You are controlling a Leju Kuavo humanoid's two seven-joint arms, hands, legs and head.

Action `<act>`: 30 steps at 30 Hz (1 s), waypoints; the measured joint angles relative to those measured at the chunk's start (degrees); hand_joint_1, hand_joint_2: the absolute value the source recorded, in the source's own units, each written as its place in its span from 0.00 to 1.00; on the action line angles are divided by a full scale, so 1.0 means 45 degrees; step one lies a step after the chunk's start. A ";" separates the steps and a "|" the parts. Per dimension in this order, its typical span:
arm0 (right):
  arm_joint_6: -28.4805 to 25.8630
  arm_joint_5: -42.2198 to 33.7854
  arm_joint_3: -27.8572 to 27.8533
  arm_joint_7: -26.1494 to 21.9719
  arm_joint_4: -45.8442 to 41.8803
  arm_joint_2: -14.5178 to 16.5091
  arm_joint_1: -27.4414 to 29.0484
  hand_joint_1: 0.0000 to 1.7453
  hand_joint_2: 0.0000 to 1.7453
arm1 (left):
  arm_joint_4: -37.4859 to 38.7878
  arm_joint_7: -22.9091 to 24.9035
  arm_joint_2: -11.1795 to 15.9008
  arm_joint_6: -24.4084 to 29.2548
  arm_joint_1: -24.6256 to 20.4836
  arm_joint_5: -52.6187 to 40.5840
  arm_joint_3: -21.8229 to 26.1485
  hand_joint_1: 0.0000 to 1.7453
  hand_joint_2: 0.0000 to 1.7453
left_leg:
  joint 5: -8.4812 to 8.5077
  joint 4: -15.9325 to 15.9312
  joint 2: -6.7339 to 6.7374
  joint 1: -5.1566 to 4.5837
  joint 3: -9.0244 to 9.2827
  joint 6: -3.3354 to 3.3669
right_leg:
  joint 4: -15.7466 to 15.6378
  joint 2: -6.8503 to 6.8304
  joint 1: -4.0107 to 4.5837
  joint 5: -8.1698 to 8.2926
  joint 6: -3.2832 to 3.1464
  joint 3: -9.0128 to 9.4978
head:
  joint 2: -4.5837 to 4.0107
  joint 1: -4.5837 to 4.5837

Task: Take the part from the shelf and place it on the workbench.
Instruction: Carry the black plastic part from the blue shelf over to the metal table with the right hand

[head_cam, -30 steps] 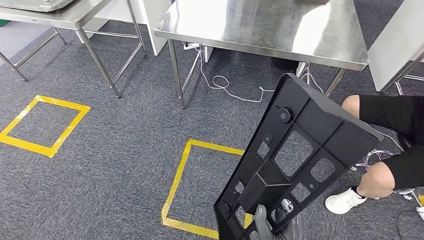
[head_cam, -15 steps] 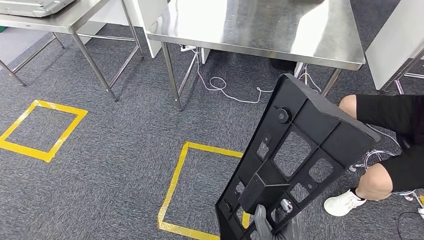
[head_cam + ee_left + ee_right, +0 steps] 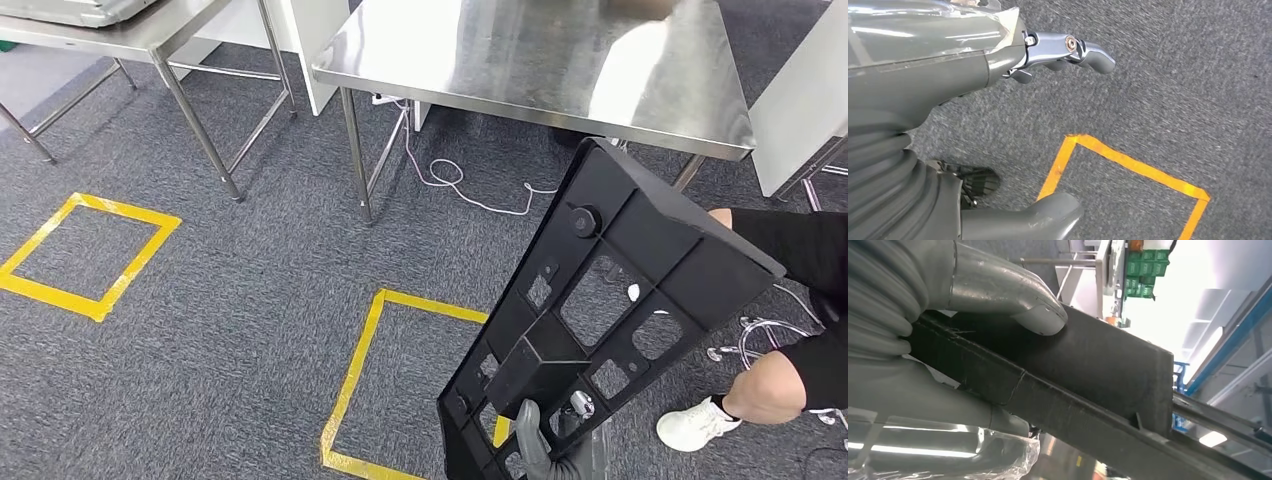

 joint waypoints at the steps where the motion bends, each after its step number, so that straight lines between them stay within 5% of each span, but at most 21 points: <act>1: -0.0057 0.0126 -0.0073 0.0008 -0.0010 0.0023 0.0022 1.00 1.00 | 0.0002 0.0000 -0.0004 -0.0001 -0.0005 -0.0005 0.0001 0.00 1.00 | -0.0115 0.0029 -0.0023 -0.0028 0.0080 -0.0077 | -0.0747 0.0009 -0.0015 0.0325 0.0022 0.0353 | 0.0000 0.0009; 3: -0.0178 0.0276 -0.0196 0.0019 -0.0044 0.0075 0.0062 1.00 1.00 | 0.0007 0.0001 -0.0006 -0.0001 -0.0025 -0.0005 0.0001 0.00 1.00 | -0.0277 0.0072 -0.0039 -0.0063 0.0152 -0.0210 | -0.1346 0.0025 0.0010 0.0505 -0.0129 0.0664 | 0.0000 0.0005; 7: -0.0596 0.0571 -0.0611 -0.0026 -0.0303 0.0143 0.0251 1.00 1.00 | 0.0007 0.0000 -0.0019 0.0000 -0.0047 -0.0002 0.0006 0.00 1.00 | -0.0586 0.0419 0.0003 0.0077 0.0083 -0.0467 | -0.1426 0.0040 -0.0002 0.0392 -0.0485 0.0841 | 0.0000 -0.0041; 10: -0.0733 0.0730 -0.1096 -0.0193 -0.0597 0.0164 0.0471 1.00 1.00 | 0.0006 0.0000 -0.0038 0.0021 -0.0005 0.0018 0.0047 0.00 1.00 | -0.1347 0.2580 0.0074 0.0164 -0.1120 -0.0644 | -0.1450 0.0023 -0.0024 0.0206 -0.0719 0.1079 | 0.0000 -0.0100; 12: -0.0777 0.0763 -0.1461 -0.0398 -0.0752 0.0148 0.0765 1.00 1.00 | 0.0006 0.0000 -0.0049 0.0018 0.0102 0.0034 0.0078 0.00 1.00 | -0.1436 0.3785 0.0079 0.0220 -0.2070 -0.0698 | -0.1449 0.0027 -0.0008 0.0027 -0.0755 0.1282 | 0.0000 -0.0092; 14: -0.0807 0.0760 -0.1783 -0.0576 -0.0889 0.0112 0.1074 1.00 1.00 | 0.0006 0.0000 -0.0056 0.0008 0.0188 0.0058 0.0092 0.00 1.00 | -0.0595 0.3254 0.0094 0.0260 -0.2182 -0.0680 | -0.1452 0.0042 -0.0015 -0.0193 -0.0708 0.1579 | 0.0000 -0.0092; 15: -0.0810 0.0757 -0.1903 -0.0630 -0.0951 0.0090 0.1173 1.00 1.00 | 0.0006 0.0000 -0.0056 0.0009 0.0203 0.0075 0.0097 0.00 1.00 | 0.0018 0.2439 0.0112 0.0269 -0.1942 -0.0644 | -0.1460 0.0049 -0.0023 -0.0308 -0.0668 0.1700 | 0.0000 -0.0095; 17: -0.0810 0.0769 -0.2066 -0.0686 -0.1066 0.0056 0.1247 1.00 1.00 | 0.0002 0.0000 -0.0056 0.0011 0.0194 0.0123 0.0115 0.00 1.00 | 0.0602 0.1087 0.0145 0.0189 -0.1416 -0.0549 | -0.1484 0.0064 0.0017 -0.0520 -0.0525 0.1847 | 0.0000 -0.0092; 21: -0.0813 0.0876 -0.2236 -0.0708 -0.1241 -0.0004 0.1265 1.00 1.00 | -0.0062 -0.0001 -0.0061 0.0013 0.0212 0.0270 0.0227 0.00 1.00 | 0.0369 0.0409 0.0109 0.0003 -0.1007 -0.0170 | -0.1515 0.0048 0.0068 -0.0578 -0.0159 0.2152 | 0.0000 -0.0117; 23: -0.0815 0.0913 -0.2291 -0.0712 -0.1276 -0.0038 0.1226 1.00 1.00 | -0.0102 -0.0004 -0.0071 0.0010 0.0244 0.0309 0.0306 0.00 1.00 | 0.0311 0.0282 0.0067 0.0004 -0.0693 0.0037 | -0.0958 0.0041 0.0083 -0.0853 -0.0124 0.2021 | 0.0000 -0.0121; 27: -0.0815 0.0927 -0.2332 -0.0712 -0.1280 -0.0089 0.1203 1.00 1.00 | -0.0115 0.0000 -0.0085 0.0006 0.0284 0.0359 0.0390 0.00 1.00 | 0.0055 0.0253 0.0035 -0.0062 -0.0378 0.0226 | 0.1716 0.0047 0.0080 -0.1736 -0.0223 0.0104 | 0.0000 -0.0060; 28: -0.0815 0.0926 -0.2337 -0.0712 -0.1279 -0.0105 0.1209 1.00 1.00 | -0.0115 0.0000 -0.0089 0.0004 0.0301 0.0367 0.0396 0.00 1.00 | -0.0030 0.0255 0.0021 -0.0087 -0.0290 0.0228 | 0.1820 0.0047 0.0080 -0.1613 -0.0134 -0.0191 | 0.0000 -0.0058; 30: -0.0815 0.0932 -0.2345 -0.0708 -0.1277 -0.0124 0.1200 1.00 1.00 | -0.0115 0.0000 -0.0098 -0.0007 0.0333 0.0383 0.0401 0.00 1.00 | -0.0220 0.0257 -0.0015 -0.0127 -0.0038 0.0188 | 0.0717 0.0045 0.0083 -0.0717 0.0102 -0.0058 | 0.0000 -0.0060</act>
